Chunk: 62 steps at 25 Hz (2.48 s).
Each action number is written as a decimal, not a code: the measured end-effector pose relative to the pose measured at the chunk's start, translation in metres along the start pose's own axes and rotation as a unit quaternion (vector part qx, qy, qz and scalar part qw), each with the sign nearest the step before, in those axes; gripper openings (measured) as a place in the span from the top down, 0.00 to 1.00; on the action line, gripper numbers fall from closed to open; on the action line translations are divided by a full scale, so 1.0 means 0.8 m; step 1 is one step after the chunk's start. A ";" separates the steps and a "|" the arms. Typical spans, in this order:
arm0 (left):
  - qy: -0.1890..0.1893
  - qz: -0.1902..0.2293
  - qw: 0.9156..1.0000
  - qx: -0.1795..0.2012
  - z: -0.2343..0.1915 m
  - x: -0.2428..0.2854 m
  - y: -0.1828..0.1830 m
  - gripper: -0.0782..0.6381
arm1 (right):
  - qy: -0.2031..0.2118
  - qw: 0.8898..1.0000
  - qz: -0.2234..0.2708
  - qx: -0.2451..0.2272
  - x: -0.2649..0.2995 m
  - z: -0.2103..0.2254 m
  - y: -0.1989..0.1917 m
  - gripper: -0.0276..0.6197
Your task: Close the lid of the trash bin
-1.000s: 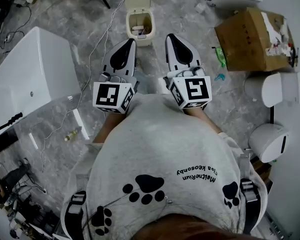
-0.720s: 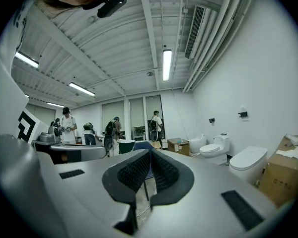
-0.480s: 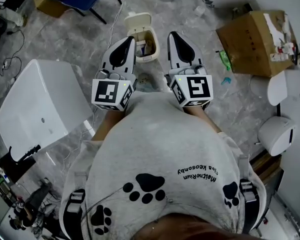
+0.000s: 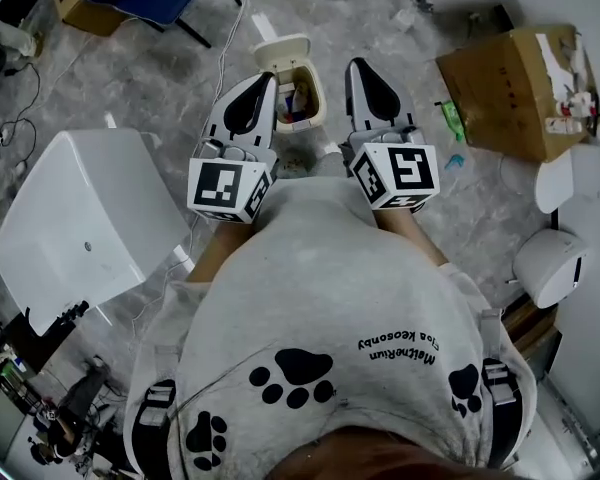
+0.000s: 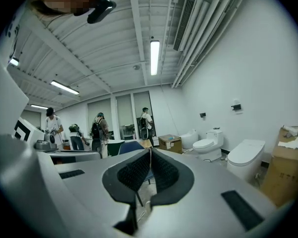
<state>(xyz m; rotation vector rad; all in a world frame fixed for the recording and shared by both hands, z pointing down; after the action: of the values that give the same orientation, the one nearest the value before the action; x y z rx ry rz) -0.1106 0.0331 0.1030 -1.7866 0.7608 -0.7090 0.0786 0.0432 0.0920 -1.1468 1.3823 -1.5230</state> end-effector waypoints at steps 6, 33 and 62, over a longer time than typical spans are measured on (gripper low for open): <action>0.016 0.022 0.999 -0.032 -0.032 -0.002 -0.016 0.86 | 0.044 0.998 -0.028 -0.037 0.029 -0.010 -0.009 0.91; 0.037 -0.008 0.999 -0.025 -0.159 0.109 -0.103 0.86 | 0.220 0.967 -0.061 -0.110 0.198 0.037 -0.141 0.91; 0.005 -0.011 1.000 -0.001 -0.275 0.212 -0.277 0.86 | 0.227 0.961 -0.054 -0.150 0.317 0.071 -0.317 0.91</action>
<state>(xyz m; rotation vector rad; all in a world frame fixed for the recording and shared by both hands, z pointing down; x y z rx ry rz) -0.1346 -0.1626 0.3988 -1.7973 0.7496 -0.7332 0.0640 -0.1838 0.3752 -1.1053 1.9383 -1.7726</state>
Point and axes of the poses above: the fingertips, and each gripper's own axes: x forward along the fingers, z to its right, y out of its top, the point moved 8 cm from there along -x, backward along the fingers, and after that the axes turned 9 degrees about -x, right-handed, at the moved point
